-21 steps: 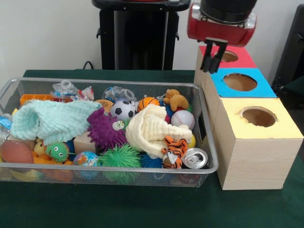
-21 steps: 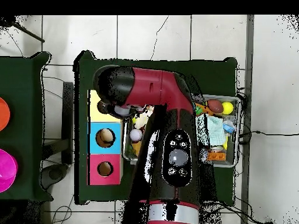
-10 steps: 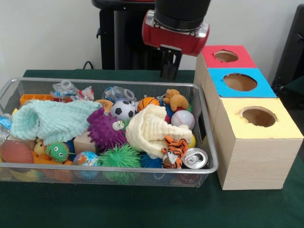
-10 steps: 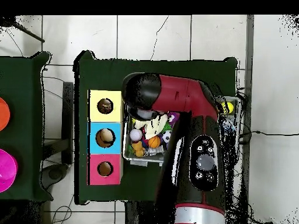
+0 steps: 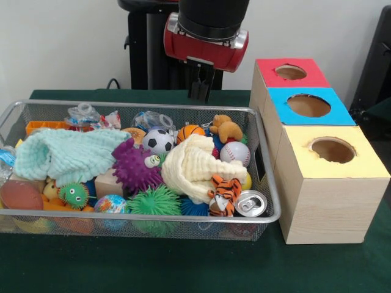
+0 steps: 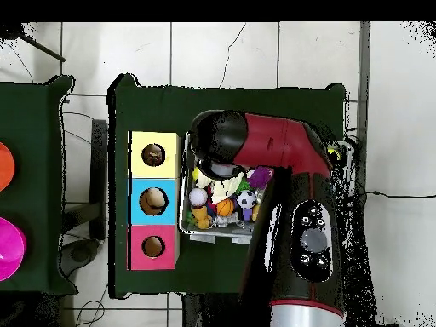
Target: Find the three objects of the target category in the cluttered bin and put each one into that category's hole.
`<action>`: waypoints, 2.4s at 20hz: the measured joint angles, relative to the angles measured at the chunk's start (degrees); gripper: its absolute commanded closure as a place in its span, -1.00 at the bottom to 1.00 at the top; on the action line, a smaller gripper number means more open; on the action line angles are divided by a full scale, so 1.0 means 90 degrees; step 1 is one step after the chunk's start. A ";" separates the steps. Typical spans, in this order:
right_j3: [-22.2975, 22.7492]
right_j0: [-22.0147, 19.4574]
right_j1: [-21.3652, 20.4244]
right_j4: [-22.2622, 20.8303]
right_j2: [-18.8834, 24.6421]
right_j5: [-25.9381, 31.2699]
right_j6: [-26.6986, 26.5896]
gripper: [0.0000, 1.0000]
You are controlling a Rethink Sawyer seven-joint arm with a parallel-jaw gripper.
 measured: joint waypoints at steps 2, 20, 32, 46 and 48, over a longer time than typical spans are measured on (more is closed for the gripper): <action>0.0023 -0.0025 0.0002 -0.0046 0.0058 0.0000 0.0000 1.00; 0.0376 -0.0186 -0.0025 -0.0106 0.0441 -0.0479 0.0000 1.00; 0.0987 -0.0345 -0.0234 -0.0149 0.0479 -0.0784 0.0000 1.00; 0.1301 -0.0774 -0.0441 -0.0192 0.0693 -0.0814 0.0000 1.00; 0.1342 -0.0844 -0.0477 -0.0199 0.0742 -0.0878 0.0000 1.00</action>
